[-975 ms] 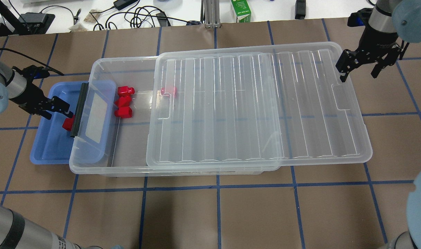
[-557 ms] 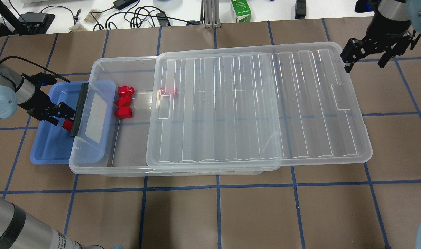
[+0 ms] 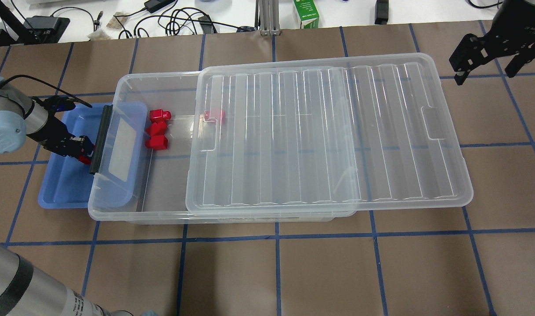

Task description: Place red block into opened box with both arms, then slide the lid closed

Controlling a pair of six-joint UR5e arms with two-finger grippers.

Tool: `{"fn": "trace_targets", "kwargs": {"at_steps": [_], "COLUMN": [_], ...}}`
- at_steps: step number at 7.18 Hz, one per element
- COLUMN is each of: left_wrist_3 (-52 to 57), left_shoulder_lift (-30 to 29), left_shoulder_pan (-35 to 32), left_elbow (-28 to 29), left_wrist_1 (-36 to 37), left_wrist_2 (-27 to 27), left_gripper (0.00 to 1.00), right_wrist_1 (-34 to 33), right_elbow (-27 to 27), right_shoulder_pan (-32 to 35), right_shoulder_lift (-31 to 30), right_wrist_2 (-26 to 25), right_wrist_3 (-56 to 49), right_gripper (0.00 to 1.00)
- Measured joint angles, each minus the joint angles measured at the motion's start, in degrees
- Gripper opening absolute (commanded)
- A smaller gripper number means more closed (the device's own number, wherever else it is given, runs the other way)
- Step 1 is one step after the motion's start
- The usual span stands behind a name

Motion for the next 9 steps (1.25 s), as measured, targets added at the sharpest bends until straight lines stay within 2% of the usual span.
{"fn": "trace_targets", "kwargs": {"at_steps": [2, 5, 7, 9], "left_wrist_3": [-0.28, -1.61, -8.45, -19.99], "left_shoulder_lift": [3.4, 11.89, 16.55, 18.53], "left_shoulder_pan": [-0.67, -3.79, -9.16, -17.68], "left_elbow": [2.8, 13.83, 15.58, 15.36], "left_wrist_1": [-3.4, -18.76, -21.65, -21.22], "left_wrist_2": [1.74, 1.69, 1.22, 0.87], "left_gripper": [0.0, 0.0, 0.0, 0.0], "right_wrist_1": [2.14, 3.38, 4.54, 4.94], "right_elbow": [0.74, 2.08, 3.56, 4.52], "right_shoulder_pan": [0.24, 2.94, 3.74, 5.66], "right_shoulder_lift": [-1.46, -4.4, -6.38, -7.09], "right_wrist_2": [0.06, 0.11, 0.14, 0.18], "right_wrist_3": [0.67, 6.28, 6.99, 7.24], "right_gripper": [1.0, 1.0, 1.0, 1.0]}}
